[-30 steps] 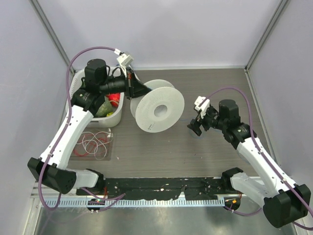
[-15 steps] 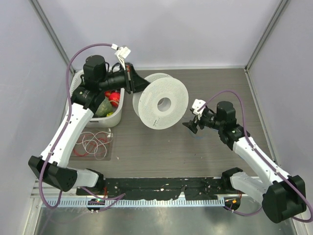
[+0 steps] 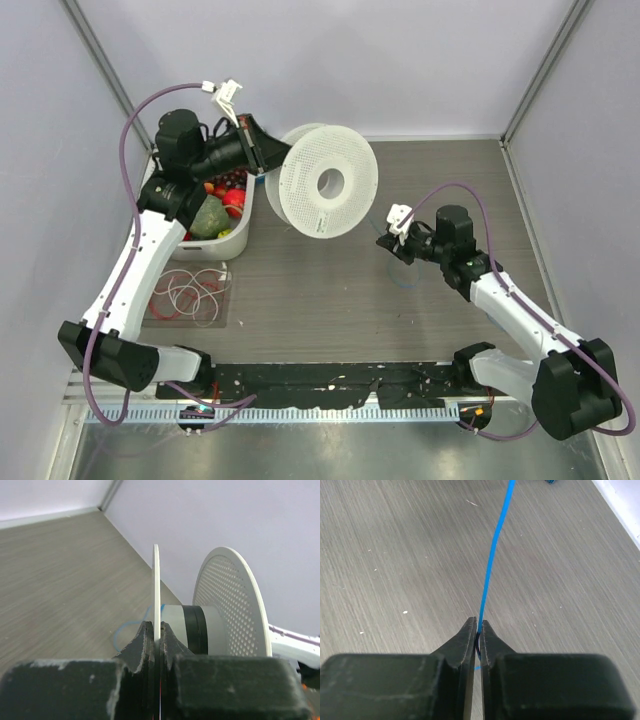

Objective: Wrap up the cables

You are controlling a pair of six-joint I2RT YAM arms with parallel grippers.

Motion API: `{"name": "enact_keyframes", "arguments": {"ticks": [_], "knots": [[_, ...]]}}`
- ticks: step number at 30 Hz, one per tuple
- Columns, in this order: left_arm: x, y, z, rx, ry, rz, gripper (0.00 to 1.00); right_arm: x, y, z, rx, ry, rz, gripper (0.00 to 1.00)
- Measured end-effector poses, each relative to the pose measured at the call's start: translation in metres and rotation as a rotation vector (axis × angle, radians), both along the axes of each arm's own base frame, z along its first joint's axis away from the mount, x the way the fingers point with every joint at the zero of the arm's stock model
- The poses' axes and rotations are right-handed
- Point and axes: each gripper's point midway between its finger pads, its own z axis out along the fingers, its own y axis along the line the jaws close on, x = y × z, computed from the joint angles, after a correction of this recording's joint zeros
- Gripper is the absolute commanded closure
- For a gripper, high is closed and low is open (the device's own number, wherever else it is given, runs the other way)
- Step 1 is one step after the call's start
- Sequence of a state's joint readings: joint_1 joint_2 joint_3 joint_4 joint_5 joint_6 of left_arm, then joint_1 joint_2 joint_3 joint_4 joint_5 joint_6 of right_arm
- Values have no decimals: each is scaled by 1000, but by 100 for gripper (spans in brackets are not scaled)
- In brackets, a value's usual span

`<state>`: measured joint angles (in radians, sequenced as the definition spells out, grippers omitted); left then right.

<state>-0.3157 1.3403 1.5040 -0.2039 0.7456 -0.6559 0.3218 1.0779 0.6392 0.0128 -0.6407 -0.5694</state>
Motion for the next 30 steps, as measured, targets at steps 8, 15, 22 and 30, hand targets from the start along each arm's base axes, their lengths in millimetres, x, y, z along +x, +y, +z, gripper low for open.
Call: {"name": "enact_keyframes", "arguments": {"ticks": [8, 15, 22, 30], "knots": [[24, 20, 0, -21, 34, 136, 100, -8, -2, 9, -2, -22, 8, 99], [35, 30, -8, -32, 80, 192, 100, -9, -2, 14, 1, -46, 12, 83], [46, 37, 2, -62, 53, 231, 100, -7, 5, 6, 32, 95, -11, 32], [48, 40, 44, -59, -100, 228, 100, 6, 12, 27, 97, 159, -69, 20]]}}
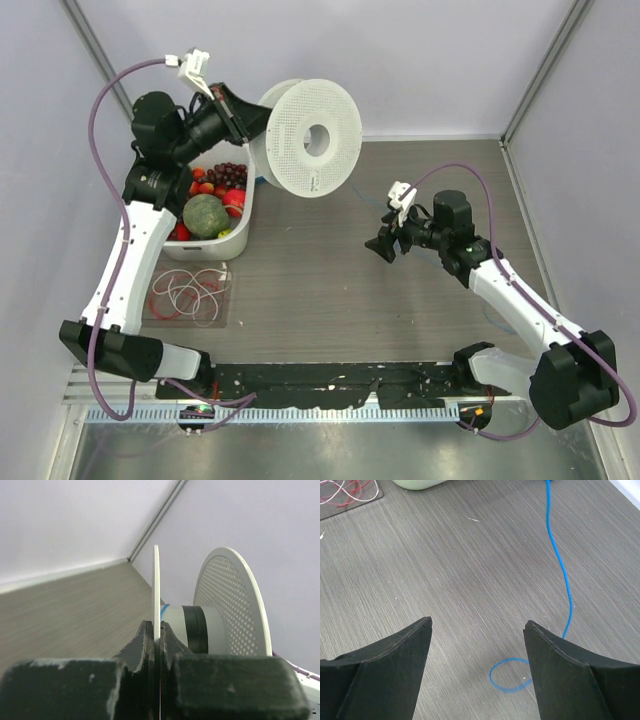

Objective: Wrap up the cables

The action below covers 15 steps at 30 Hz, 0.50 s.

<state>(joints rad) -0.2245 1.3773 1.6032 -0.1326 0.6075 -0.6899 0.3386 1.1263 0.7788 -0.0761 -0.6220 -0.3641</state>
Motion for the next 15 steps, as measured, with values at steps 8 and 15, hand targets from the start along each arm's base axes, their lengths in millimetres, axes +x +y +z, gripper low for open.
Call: {"name": "enact_keyframes", "arguments": {"ticks": [8, 15], "knots": [[-5, 2, 58, -2, -182, 1, 100, 8, -13, -5, 19, 67, -137, 18], [8, 4, 65, -10, -200, 42, 100, 9, -24, -5, 78, 61, -225, 18]]}}
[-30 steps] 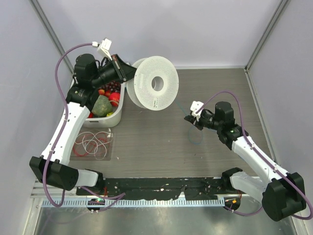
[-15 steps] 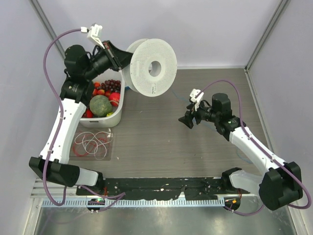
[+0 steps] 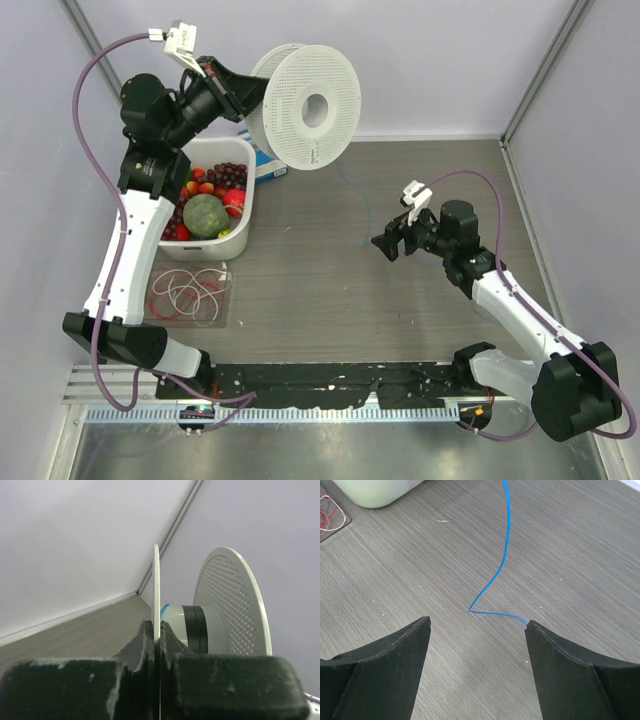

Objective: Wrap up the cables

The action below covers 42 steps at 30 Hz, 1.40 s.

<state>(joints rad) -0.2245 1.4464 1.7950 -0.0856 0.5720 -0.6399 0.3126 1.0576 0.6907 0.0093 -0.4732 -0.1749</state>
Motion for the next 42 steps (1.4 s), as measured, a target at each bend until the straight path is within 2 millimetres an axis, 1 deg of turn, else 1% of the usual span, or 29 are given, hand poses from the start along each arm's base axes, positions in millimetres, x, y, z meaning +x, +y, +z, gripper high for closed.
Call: {"name": "enact_keyframes", "arguments": {"ticks": [3, 7, 11, 13, 16, 17, 19, 22, 26, 28, 29, 30, 31, 32, 33, 34, 39, 42], "knots": [[7, 1, -3, -4, 9, 18, 100, 4, 1, -10, 17, 15, -12, 18], [10, 2, -3, -9, 9, 31, 100, 16, 7, -21, 41, 8, -14, 18], [11, 3, 0, -14, -2, 41, 100, 22, 13, -40, 63, 5, -1, 22], [12, 4, 1, -17, -4, 47, 100, 28, 16, -48, 67, 11, 4, 25], [14, 5, 1, -22, -3, 58, 100, 36, 19, -57, 71, 12, 7, 35], [15, 6, 1, -23, -2, 62, 100, 38, 21, -59, 71, 14, 10, 41], [16, 7, 0, -27, 1, 72, 100, 43, 24, -60, 77, 13, 17, 47], [20, 8, -4, -30, 14, 87, 100, 51, 28, -55, 88, -13, 29, 46], [23, 10, -7, -45, 36, 101, 100, 53, 37, -48, 102, -57, 51, 47], [24, 10, -6, -56, 45, 104, 100, 54, 43, -48, 102, -64, 66, 53], [24, 11, -6, -59, 47, 106, 100, 55, 45, -49, 101, -65, 71, 60], [24, 11, -6, -62, 50, 107, 100, 56, 47, -50, 100, -66, 76, 64], [24, 11, -6, -67, 53, 109, 100, 57, 48, -51, 97, -67, 79, 73], [25, 11, -6, -69, 55, 111, 100, 58, 49, -53, 94, -65, 83, 79], [25, 11, -6, -70, 56, 110, 100, 59, 50, -54, 89, -66, 84, 94], [25, 11, -6, -71, 57, 110, 100, 59, 50, -54, 85, -67, 86, 99], [29, 14, -8, -73, 64, 137, 100, 61, 50, -52, 61, -53, 97, 99], [35, 19, -16, -66, 84, 176, 100, 52, 50, -53, 20, -5, 129, 99]]}}
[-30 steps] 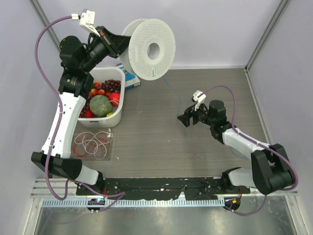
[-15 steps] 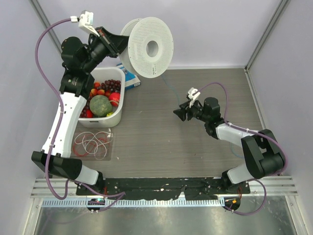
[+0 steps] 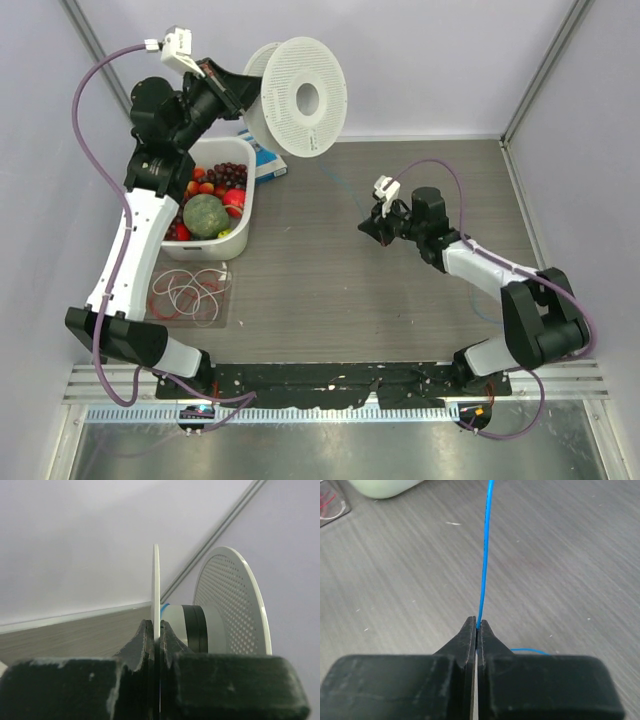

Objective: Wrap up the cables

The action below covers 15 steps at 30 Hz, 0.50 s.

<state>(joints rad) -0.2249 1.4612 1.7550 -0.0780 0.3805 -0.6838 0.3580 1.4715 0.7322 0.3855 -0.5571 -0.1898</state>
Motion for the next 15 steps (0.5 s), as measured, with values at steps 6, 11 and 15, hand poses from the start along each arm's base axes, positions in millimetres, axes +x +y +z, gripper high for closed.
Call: {"name": "enact_keyframes", "arguments": {"ticks": [6, 11, 15], "knots": [[12, -2, -32, 71, 60, 79, 100, -54, 10, 37, -144, -17, 181, 99], [8, -39, -67, 204, 94, 96, 100, -110, 23, 78, -252, -137, 345, 99], [-1, -64, -102, 321, 119, 80, 100, -116, 14, 97, -315, -172, 340, 99]]}}
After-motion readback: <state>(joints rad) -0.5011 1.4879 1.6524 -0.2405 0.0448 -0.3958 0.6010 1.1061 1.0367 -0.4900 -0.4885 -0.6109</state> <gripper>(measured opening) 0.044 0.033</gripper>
